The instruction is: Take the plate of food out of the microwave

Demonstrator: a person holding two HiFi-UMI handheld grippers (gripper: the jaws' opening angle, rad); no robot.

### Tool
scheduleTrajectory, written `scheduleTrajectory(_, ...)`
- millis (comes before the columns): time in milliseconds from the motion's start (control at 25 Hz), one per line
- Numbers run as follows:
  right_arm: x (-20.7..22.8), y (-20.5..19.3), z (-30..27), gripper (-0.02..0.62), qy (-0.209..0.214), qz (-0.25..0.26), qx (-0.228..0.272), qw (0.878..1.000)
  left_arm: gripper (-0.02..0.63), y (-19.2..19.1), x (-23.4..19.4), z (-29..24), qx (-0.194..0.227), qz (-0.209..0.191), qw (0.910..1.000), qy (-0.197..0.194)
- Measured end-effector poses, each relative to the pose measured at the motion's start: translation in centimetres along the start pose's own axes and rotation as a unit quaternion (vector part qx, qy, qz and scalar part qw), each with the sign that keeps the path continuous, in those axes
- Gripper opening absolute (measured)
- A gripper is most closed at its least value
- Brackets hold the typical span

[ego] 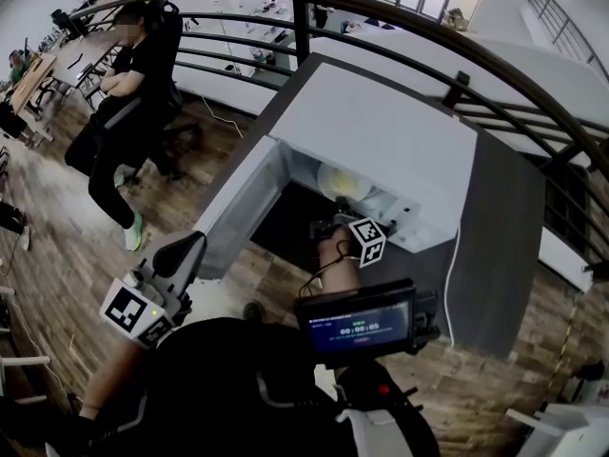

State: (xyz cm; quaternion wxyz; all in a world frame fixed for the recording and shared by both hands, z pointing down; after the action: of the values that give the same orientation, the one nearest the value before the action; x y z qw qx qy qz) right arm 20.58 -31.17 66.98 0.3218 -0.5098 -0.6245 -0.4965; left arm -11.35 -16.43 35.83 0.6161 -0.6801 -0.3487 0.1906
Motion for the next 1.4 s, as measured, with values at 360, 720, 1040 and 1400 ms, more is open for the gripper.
scheduleTrajectory(360, 0.4, -0.3, 1.5, 0.012, 0.040, 0.011, -0.009, 0.999, 0.003, -0.4, 0.5, 0.4, 0.000, 0.003, 0.9999, -0.011)
scheduleTrajectory(720, 0.7, 0.0, 0.5, 0.061, 0.032, 0.015, -0.001, 0.999, 0.003, -0.9, 0.7, 1.0, -0.008, 0.000, 0.9998, -0.016)
scheduleTrajectory(1040, 0.4, 0.0, -0.1, 0.080, 0.008, -0.008, 0.024, 1.000, 0.003, -1.4, 0.4, 1.4, -0.017, 0.002, 0.9998, -0.007)
scheduleTrajectory(1400, -0.5, -0.5, -0.3, 0.100, -0.020, -0.048, 0.044, 0.998, 0.003, -2.0, 0.3, 1.4, -0.030, 0.008, 0.9995, -0.012)
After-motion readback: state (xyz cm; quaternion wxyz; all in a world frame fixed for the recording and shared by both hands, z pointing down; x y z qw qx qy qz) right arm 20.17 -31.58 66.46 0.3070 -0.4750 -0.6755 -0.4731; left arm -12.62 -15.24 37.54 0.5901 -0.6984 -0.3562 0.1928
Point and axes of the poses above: the fingertips, and each gripper's own axes: z backward along the fingers, x to its right, y out of its top, the point moved 8 cm from there along z, backward along the fingers, and after that the axes turned 11 degrees about -z, right-handed, at the moved point
